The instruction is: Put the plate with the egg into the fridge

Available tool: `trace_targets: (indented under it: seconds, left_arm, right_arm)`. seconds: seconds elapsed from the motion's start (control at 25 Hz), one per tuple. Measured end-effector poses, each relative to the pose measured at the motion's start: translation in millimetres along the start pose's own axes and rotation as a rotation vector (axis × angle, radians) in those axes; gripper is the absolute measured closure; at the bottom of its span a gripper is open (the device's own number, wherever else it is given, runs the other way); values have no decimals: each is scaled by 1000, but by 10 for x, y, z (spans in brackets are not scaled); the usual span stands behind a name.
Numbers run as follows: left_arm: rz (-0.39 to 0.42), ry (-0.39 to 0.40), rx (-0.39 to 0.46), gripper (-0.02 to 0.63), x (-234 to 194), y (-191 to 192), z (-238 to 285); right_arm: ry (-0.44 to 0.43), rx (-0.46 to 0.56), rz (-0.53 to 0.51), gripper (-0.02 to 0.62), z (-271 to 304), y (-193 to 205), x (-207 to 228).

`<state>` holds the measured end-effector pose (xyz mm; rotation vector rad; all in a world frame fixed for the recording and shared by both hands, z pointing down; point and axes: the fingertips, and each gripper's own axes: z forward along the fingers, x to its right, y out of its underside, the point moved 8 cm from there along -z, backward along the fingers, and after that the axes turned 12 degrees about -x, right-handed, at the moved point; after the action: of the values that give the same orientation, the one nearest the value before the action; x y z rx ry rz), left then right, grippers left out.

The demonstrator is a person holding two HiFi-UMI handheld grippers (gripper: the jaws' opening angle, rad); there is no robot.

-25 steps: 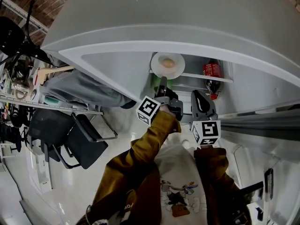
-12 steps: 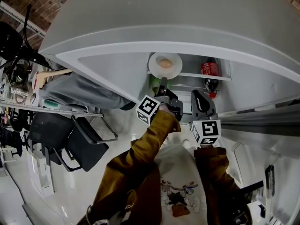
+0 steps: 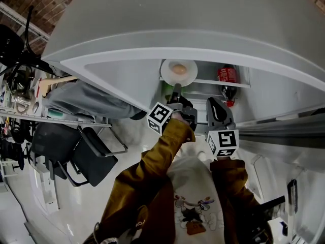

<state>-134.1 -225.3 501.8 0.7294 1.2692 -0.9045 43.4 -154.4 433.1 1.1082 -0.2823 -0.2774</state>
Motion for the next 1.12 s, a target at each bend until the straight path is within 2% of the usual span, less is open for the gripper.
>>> trace_targets:
  seconds: [0.16, 0.28, 0.64, 1.12]
  left_arm:
    - [-5, -6, 2, 526, -4, -8, -5]
    - [4, 4, 8, 585, 45, -14, 12]
    - [26, 12, 16, 589, 122, -19, 49]
    - [1, 3, 16, 589, 171, -78, 138]
  right_arm:
    - [2, -4, -2, 588, 7, -9, -10]
    - [6, -3, -3, 588, 9, -20, 4]
    - [11, 1, 0, 588, 11, -13, 59]
    - [11, 1, -7, 588, 28, -36, 85]
